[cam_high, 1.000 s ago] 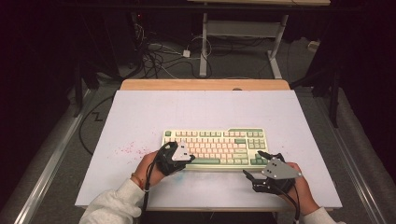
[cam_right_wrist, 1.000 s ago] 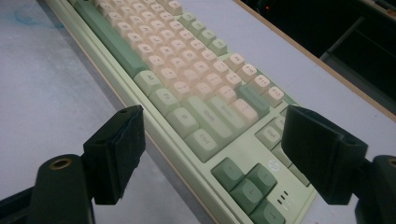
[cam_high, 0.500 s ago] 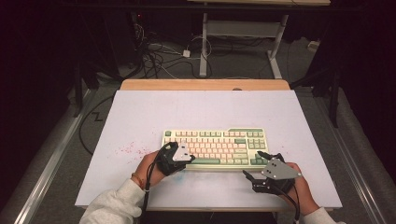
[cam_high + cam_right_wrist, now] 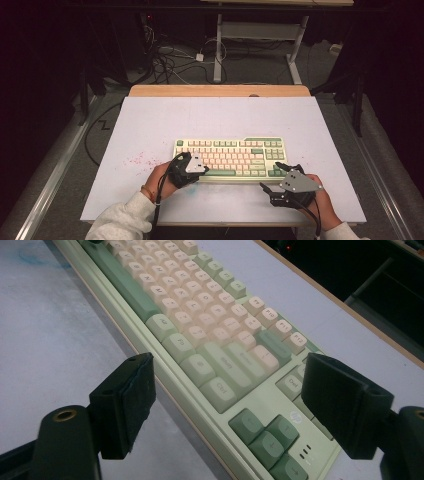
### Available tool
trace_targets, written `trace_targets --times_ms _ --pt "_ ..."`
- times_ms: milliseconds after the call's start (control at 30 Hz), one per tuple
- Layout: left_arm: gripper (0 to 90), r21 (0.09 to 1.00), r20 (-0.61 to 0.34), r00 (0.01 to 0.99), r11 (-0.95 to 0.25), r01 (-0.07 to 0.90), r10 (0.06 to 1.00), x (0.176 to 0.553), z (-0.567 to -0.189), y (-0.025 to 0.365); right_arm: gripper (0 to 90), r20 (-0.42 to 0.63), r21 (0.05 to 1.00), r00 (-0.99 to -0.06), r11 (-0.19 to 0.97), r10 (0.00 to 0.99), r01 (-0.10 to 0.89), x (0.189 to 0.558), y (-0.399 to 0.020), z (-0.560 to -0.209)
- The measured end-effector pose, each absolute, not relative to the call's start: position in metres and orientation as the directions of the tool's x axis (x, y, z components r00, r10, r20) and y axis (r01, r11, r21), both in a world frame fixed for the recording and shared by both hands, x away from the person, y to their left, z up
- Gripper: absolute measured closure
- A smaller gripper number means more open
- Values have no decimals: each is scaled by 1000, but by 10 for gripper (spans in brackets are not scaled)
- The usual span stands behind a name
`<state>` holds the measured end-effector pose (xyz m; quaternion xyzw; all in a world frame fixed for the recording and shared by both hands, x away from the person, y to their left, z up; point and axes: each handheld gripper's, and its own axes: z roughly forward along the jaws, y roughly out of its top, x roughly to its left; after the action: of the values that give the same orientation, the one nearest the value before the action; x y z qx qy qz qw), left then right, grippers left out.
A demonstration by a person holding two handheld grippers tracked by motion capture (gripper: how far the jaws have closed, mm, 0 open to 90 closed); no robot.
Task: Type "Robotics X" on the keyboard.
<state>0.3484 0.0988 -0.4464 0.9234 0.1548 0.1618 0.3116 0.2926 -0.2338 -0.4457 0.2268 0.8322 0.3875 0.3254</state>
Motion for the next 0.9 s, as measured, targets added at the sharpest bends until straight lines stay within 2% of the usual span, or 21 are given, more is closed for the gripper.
trace_targets --times_ms 500,600,833,900 --pt "869 595 229 895 -783 184 384 350 -451 98 226 -367 788 -687 602 627 128 293 -233 -446" --pt "869 641 202 893 -744 190 402 350 -444 103 226 -368 789 -687 601 627 126 292 -233 -446" --pt "867 658 214 886 -731 180 411 347 -438 107 226 -369 790 -685 600 628 125 292 -234 -445" --pt "839 664 216 884 -726 178 414 347 -437 108 227 -366 791 -684 598 631 128 293 -234 -446"
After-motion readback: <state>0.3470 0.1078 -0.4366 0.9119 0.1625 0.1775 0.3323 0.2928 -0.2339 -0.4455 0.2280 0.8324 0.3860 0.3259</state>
